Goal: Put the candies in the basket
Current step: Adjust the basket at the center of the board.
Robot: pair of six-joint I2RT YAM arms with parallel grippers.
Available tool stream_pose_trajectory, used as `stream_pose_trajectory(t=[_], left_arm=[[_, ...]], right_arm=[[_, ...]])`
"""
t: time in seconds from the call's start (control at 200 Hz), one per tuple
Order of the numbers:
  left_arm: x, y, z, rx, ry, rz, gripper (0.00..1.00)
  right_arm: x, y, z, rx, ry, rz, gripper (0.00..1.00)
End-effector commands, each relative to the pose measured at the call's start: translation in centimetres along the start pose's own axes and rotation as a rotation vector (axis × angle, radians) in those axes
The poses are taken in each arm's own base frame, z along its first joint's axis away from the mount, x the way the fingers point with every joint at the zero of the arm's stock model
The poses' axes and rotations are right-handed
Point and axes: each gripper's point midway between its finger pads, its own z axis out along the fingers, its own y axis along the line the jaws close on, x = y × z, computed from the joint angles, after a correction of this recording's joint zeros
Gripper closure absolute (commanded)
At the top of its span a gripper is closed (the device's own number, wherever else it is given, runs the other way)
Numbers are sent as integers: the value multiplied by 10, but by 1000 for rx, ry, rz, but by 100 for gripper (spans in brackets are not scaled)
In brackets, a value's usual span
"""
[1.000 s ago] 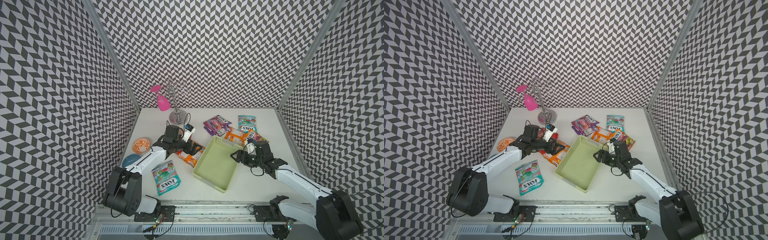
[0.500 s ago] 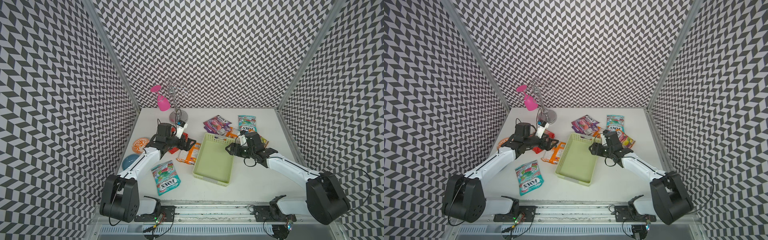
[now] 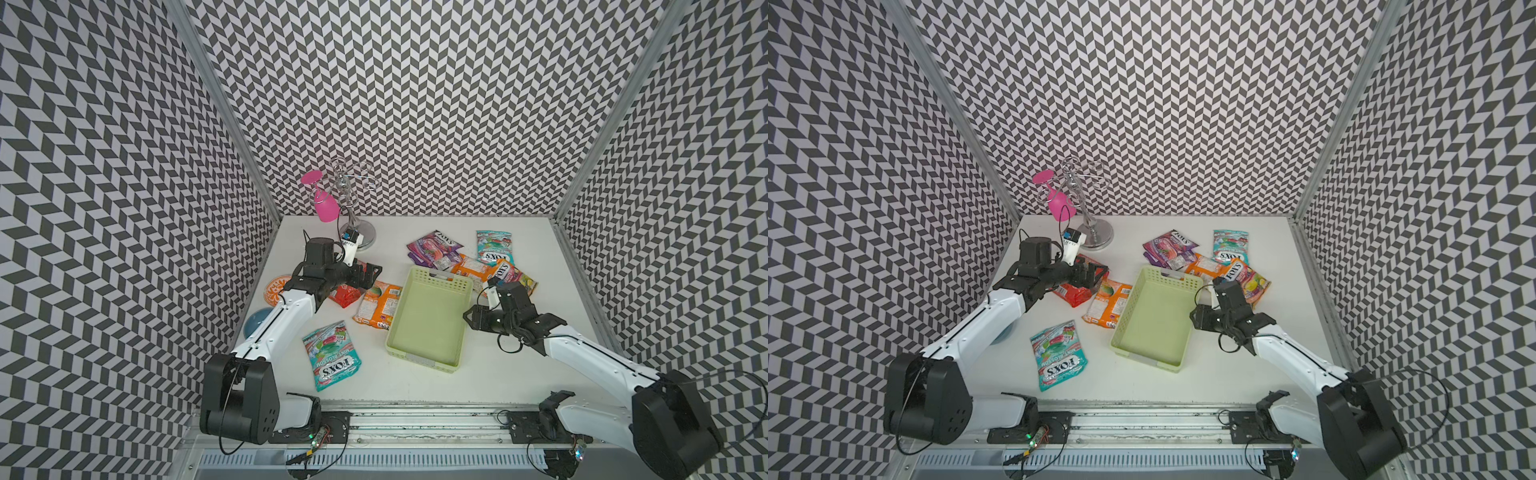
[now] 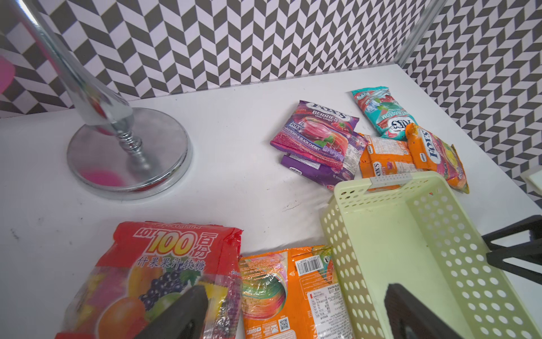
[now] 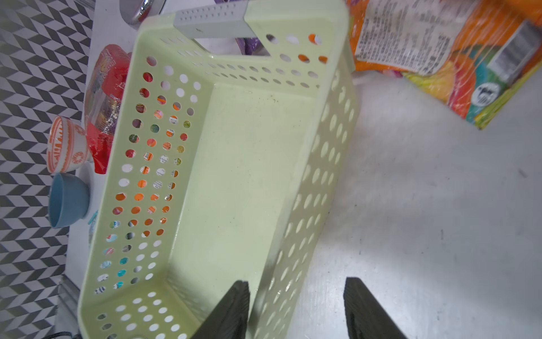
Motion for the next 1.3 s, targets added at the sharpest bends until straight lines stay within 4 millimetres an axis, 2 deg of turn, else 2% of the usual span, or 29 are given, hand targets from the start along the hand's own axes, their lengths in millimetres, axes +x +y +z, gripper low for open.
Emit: stream_pose_trajectory(t=[0.0, 0.115, 0.29, 0.521, 0.746, 0.826, 0.941, 1.081, 1.222, 1.292], left_arm=[[-21, 3, -15, -41, -61, 10, 2], [-26, 7, -21, -55, -69, 6, 1], [-30, 9, -24, -66, -86, 11, 1], [-36, 18, -31, -118, -105, 16, 1], [-38, 26, -34, -150, -112, 3, 1], [-39, 24, -34, -141, -111, 5, 1], [-36, 23, -34, -131, -104, 10, 1], [-32, 19, -31, -108, -96, 13, 1], [-23, 18, -23, -92, -80, 13, 1], [-17, 14, -19, -79, -67, 22, 1]], right_arm=[[-19, 25, 9, -49, -41, -40, 54], [-26, 35, 19, -50, -28, -61, 66], [-40, 42, 32, -19, -38, -116, 70], [-49, 51, 54, 21, -8, -204, 81], [-47, 74, 76, 2, 26, -243, 83], [-50, 74, 81, 26, 38, -219, 83], [-57, 76, 75, 30, 7, -197, 75], [-66, 88, 56, 8, -17, -188, 53], [-98, 104, 22, 20, -114, -214, 46], [-120, 113, 8, 31, -183, -238, 44]])
